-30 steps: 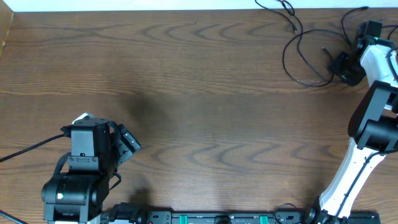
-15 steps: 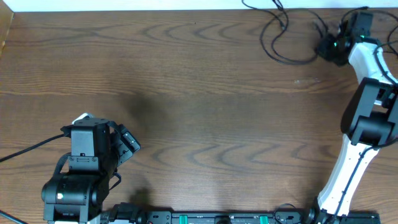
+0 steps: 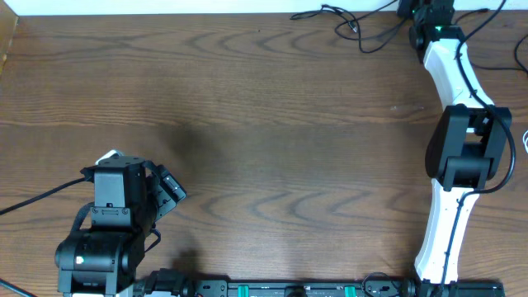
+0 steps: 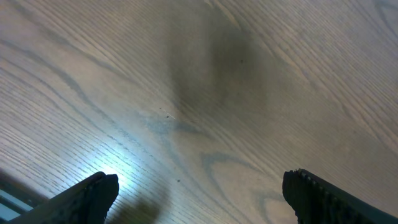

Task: Untangle cables

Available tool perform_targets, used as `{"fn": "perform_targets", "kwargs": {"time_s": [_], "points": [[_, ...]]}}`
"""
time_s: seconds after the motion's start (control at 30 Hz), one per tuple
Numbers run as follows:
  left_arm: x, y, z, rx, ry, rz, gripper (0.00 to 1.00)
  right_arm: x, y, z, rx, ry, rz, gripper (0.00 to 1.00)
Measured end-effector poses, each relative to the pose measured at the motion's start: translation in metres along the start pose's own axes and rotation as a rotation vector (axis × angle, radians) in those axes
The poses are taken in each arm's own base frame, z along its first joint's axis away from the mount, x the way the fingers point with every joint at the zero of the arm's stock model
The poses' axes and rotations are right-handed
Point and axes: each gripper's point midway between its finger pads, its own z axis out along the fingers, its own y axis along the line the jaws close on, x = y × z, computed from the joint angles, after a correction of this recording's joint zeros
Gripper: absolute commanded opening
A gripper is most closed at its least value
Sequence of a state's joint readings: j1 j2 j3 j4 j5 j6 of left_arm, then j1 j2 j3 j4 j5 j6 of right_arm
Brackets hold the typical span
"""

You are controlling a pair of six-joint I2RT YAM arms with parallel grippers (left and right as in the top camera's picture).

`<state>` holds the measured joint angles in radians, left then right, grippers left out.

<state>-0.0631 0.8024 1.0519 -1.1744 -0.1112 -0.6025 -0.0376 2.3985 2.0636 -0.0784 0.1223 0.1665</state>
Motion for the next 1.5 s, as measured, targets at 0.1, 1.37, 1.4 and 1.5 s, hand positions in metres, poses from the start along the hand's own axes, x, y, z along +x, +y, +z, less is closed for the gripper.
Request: {"fn": "perform_targets", "kwargs": {"time_s": [0.1,1.37,1.4,1.5], "points": [[0.0,0.0,0.0,0.0,0.0,0.0,0.91,-0.001,-0.009,0.003,0.046,-0.021,-0.069,0.01],[0.0,0.0,0.0,0.0,0.0,0.0,0.91,0.046,0.097,-0.051,-0.386,0.268,-0.172,0.01],[0.0,0.0,0.0,0.0,0.0,0.0,0.91,0.056,0.115,-0.047,-0.423,0.261,-0.187,0.01],[0.0,0.0,0.0,0.001,0.0,0.0,0.91,0.094,0.161,-0.034,-0.507,0.255,-0.22,0.01]]}}
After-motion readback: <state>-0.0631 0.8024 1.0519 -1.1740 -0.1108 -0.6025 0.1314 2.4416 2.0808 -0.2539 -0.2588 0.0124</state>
